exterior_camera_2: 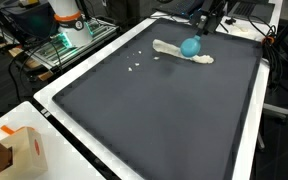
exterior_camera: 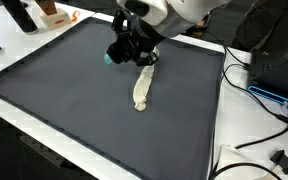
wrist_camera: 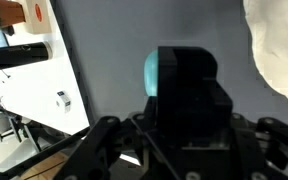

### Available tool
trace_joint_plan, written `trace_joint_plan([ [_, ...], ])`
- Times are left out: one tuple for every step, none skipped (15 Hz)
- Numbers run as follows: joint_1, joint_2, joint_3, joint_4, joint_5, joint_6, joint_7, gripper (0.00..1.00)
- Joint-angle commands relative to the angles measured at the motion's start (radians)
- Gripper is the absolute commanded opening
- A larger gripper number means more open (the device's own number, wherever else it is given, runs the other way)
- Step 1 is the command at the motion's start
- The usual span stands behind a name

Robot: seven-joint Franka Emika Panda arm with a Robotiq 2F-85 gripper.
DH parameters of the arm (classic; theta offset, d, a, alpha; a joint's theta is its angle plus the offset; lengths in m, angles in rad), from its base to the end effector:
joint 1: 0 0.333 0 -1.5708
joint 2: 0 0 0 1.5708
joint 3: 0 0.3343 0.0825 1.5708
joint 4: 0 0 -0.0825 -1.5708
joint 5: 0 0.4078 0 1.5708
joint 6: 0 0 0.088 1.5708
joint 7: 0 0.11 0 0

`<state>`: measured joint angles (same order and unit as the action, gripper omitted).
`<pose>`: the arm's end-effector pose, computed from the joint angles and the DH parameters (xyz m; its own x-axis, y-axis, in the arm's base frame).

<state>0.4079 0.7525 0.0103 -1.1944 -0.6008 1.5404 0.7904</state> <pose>0.7054 0.2416 0.3297 0.9692 -0.2271 0.0947 -0.2337 -0.7290 0.6434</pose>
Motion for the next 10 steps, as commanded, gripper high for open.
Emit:
trace_joint_plan([
  [-0.006,-0.013,0.008,0.001,-0.003,0.025,-0.046,0.25],
  [-0.008,-0.020,0.011,0.000,0.004,0.020,-0.057,0.25],
  [-0.008,-0.026,0.013,-0.003,0.005,0.019,-0.067,0.25],
  [-0.008,-0.033,0.014,-0.007,0.006,0.016,-0.073,0.25],
  [-0.008,-0.042,0.016,-0.013,0.009,0.015,-0.083,0.25],
  [-0.007,-0.051,0.018,-0.019,0.009,0.010,-0.090,0.25],
  [-0.006,-0.061,0.021,-0.026,0.010,0.010,-0.103,0.25],
  [-0.006,-0.069,0.024,-0.031,0.010,0.007,-0.111,0.25],
  [-0.006,-0.079,0.026,-0.037,0.011,0.006,-0.121,0.25],
  [-0.007,-0.088,0.031,-0.043,0.015,0.005,-0.134,0.25],
])
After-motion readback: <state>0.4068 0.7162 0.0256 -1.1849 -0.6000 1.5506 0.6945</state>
